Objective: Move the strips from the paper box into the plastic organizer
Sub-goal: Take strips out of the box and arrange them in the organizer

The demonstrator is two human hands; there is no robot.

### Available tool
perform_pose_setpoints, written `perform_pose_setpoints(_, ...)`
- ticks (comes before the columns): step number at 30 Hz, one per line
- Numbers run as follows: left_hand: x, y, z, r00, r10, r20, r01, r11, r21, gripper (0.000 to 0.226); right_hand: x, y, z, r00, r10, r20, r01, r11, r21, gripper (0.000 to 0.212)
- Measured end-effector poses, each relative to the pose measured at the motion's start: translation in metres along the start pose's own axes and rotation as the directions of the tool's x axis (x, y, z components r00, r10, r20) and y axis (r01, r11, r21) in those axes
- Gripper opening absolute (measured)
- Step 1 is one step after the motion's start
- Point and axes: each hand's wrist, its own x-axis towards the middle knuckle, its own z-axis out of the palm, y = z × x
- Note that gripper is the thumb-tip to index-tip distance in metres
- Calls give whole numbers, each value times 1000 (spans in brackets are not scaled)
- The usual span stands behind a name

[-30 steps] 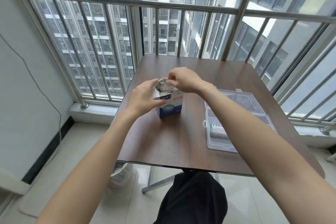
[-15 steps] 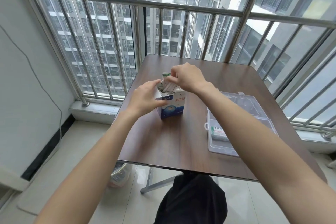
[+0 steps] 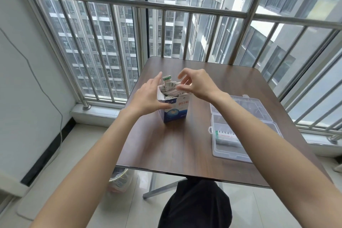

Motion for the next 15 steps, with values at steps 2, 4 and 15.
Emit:
perform_pose_setpoints(2, 4, 0, -4, 999, 41, 23, -41, 999, -3, 117, -2, 1, -2, 1000, -1, 12, 1, 999, -43, 30)
perform_pose_setpoints(4, 6, 1, -7, 991, 125, 42, -125, 992, -6, 112, -2, 1, -1, 1000, -23, 18, 25, 994, -107, 25)
perform_pose_setpoints(15, 1, 10, -11, 986, 163, 18, -163, 987, -20, 87, -18, 14, -27, 980, 72, -187, -10, 949, 314, 18)
